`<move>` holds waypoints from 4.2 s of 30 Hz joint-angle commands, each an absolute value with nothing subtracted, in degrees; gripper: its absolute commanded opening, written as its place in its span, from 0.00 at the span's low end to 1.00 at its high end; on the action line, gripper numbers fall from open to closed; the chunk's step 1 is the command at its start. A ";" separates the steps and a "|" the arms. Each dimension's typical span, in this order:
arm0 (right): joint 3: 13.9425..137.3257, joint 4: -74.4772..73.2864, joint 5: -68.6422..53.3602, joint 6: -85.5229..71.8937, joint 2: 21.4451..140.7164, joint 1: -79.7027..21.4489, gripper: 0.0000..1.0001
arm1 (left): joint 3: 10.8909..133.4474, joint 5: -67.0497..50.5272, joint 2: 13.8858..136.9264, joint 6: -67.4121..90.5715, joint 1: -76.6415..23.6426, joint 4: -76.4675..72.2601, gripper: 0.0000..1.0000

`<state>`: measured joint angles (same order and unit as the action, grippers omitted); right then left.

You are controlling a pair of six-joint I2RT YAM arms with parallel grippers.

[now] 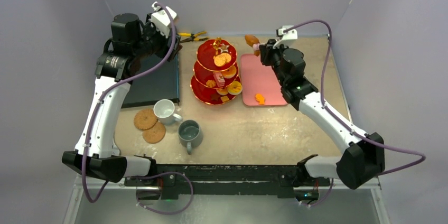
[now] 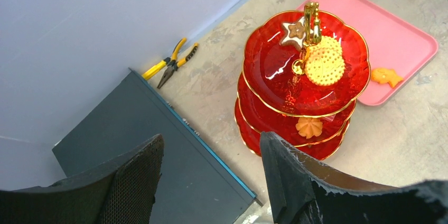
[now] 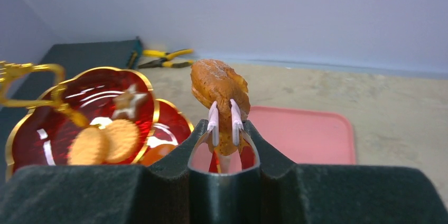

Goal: Serve the afternoon tea
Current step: Place the desert on the desert table, then pick up the desert from the tray, then place the desert on the desert table.

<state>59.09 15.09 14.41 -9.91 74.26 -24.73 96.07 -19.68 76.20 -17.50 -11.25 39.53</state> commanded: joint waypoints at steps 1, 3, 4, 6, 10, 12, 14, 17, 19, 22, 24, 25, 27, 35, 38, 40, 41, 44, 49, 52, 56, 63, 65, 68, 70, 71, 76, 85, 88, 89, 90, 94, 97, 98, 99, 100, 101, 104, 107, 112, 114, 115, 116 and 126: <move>64.75 10.05 10.91 -8.26 73.99 -29.00 0.20 | 95.98 -19.68 74.79 -16.25 -10.73 38.04 0.66; 67.46 9.10 11.07 -7.53 75.28 -31.19 0.20 | 95.70 -19.69 74.65 -15.98 -10.75 38.14 0.66; 69.42 8.28 11.04 -7.25 76.08 -32.07 0.20 | 95.51 -19.71 74.44 -15.99 -10.74 38.02 0.66; 71.38 7.20 11.55 -6.51 77.68 -33.54 0.21 | 95.28 -19.62 73.99 -15.91 -10.76 37.71 0.66; 74.12 6.43 12.33 -5.06 79.57 -35.42 0.21 | 95.32 -19.35 73.74 -15.98 -10.78 37.70 0.66; 75.30 6.50 12.43 -4.41 80.01 -35.88 0.22 | 95.36 -19.22 73.66 -16.14 -10.76 37.79 0.66; 76.59 6.55 11.61 -3.77 80.89 -36.03 0.22 | 95.36 -19.16 73.58 -16.15 -10.75 37.79 0.66; 79.04 5.65 9.53 -3.11 82.82 -36.17 0.24 | 95.36 -19.23 73.48 -16.00 -10.72 37.64 0.66; 79.91 5.65 7.48 -3.04 83.74 -36.29 0.25 | 95.28 -19.16 73.32 -15.95 -10.72 37.62 0.66; 81.27 4.27 5.00 -2.99 85.32 -36.46 0.28 | 95.33 -18.91 73.17 -16.16 -10.77 37.70 0.66; 81.64 3.67 3.73 -3.03 85.85 -36.56 0.32 | 95.36 -18.73 73.13 -16.30 -10.73 37.63 0.66; 81.64 3.38 3.18 -3.11 85.87 -36.56 0.35 | 95.36 -18.65 73.13 -16.32 -10.72 37.60 0.66; 81.54 2.87 2.74 -3.36 85.56 -36.59 0.39 | 95.44 -18.64 73.13 -16.38 -10.72 37.62 0.66; 79.47 1.35 3.53 -5.56 80.23 -36.57 0.51 | 95.96 -18.85 73.38 -16.18 -10.72 37.53 0.67; 77.84 1.09 4.37 -5.54 77.97 -36.56 0.55 | 96.23 -18.96 73.39 -16.04 -10.72 37.51 0.67; 76.69 0.48 5.57 -5.97 76.58 -36.56 0.55 | 96.37 -18.98 73.39 -16.03 -10.72 37.53 0.67; 75.79 0.42 6.00 -6.20 75.96 -36.63 0.55 | 96.41 -18.98 73.39 -16.07 -10.78 37.60 0.67; 73.37 0.18 7.85 -6.89 74.27 -36.48 0.56 | 96.41 -19.05 73.31 -16.07 -10.72 37.62 0.67; 67.45 -3.22 14.30 -8.87 69.67 -36.22 0.56 | 96.42 -19.32 73.14 -16.02 -10.77 37.76 0.67; 60.92 -4.70 18.78 -10.75 66.25 -35.93 0.56 | 96.37 -19.72 73.04 -15.91 -10.72 37.79 0.67; 52.16 -3.37 22.03 -13.27 62.44 -34.90 0.59 | 96.16 -20.03 72.97 -15.65 -10.72 37.62 0.66; 41.93 2.83 25.69 -21.57 64.13 -34.07 0.58 | 96.67 -20.43 73.14 -15.57 -10.72 37.67 0.66; 40.21 5.08 27.14 -23.53 65.49 -34.01 0.58 | 96.77 -20.39 73.13 -15.69 -10.74 37.85 0.66; 38.62 8.10 28.32 -25.08 68.07 -34.01 0.58 | 96.77 -20.39 73.21 -15.83 -10.77 38.09 0.66; 37.84 10.55 28.87 -25.40 69.71 -33.93 0.59 | 96.77 -20.31 73.21 -15.99 -10.72 38.14 0.66; 37.46 11.68 28.85 -25.25 70.46 -33.97 0.59 | 96.77 -20.30 73.21 -16.00 -10.72 38.10 0.66; 36.72 14.47 28.00 -24.42 73.09 -33.84 0.59 | 97.00 -20.39 73.60 -16.00 -10.72 38.14 0.66; 37.24 12.21 30.26 -24.91 76.59 -33.64 0.59 | 97.72 -20.91 74.33 -15.72 -10.73 38.14 0.66; 37.40 11.96 30.34 -25.06 78.37 -33.66 0.59 | 98.03 -20.90 74.36 -15.71 -10.73 38.22 0.66; 37.36 11.98 30.31 -25.23 78.97 -33.66 0.59 | 98.13 -20.92 74.36 -15.67 -10.72 38.27 0.67; 37.23 12.14 30.13 -25.40 79.41 -33.67 0.59 | 98.23 -20.92 74.31 -15.79 -10.74 38.36 0.66; 37.02 12.94 29.83 -25.67 80.40 -33.66 0.56 | 98.37 -20.92 74.43 -15.97 -10.77 38.49 0.67; 36.85 13.46 29.67 -25.19 80.27 -33.66 0.50 | 98.44 -20.75 74.44 -16.23 -10.76 38.58 0.66; 36.76 13.67 29.60 -24.94 80.13 -33.66 0.46 | 98.44 -20.68 74.44 -16.30 -10.75 38.58 0.66; 36.74 13.83 29.61 -24.69 79.92 -33.66 0.40 | 98.37 -20.61 74.40 -16.33 -10.73 38.58 0.66; 36.84 14.00 29.87 -24.42 79.63 -33.66 0.37 | 98.29 -20.57 74.36 -16.30 -10.72 38.58 0.66; 36.87 14.12 30.44 -23.89 79.26 -33.66 0.35 | 98.19 -20.60 74.31 -16.34 -10.72 38.58 0.66; 37.15 13.45 29.59 -23.20 77.56 -33.75 0.30 | 98.17 -20.57 74.28 -16.37 -10.72 38.57 0.66; 37.35 12.55 28.66 -22.94 75.03 -34.37 0.28 | 98.09 -20.48 74.31 -16.52 -10.72 38.50 0.66; 38.25 11.76 25.89 -24.19 70.54 -36.41 0.29 | 97.75 -20.50 74.36 -16.51 -10.72 38.36 0.66; 38.89 11.70 25.40 -25.22 70.15 -38.28 0.29 | 97.73 -20.48 74.36 -16.52 -10.72 38.41 0.66; 39.24 11.69 25.30 -25.88 70.33 -39.52 0.29 | 97.73 -20.56 74.36 -16.52 -10.72 38.40 0.66; 39.59 11.80 25.39 -26.73 70.65 -40.79 0.29 | 97.73 -20.53 74.36 -16.48 -10.72 38.41 0.66; 43.47 12.69 29.09 -32.20 73.79 -51.11 0.28 | 98.35 -20.30 74.53 -16.87 -10.76 38.83 0.66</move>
<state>40.12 10.68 26.35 -28.91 73.78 -49.06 96.29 -19.94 74.56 -17.04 -11.25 39.53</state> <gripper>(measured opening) 0.424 0.666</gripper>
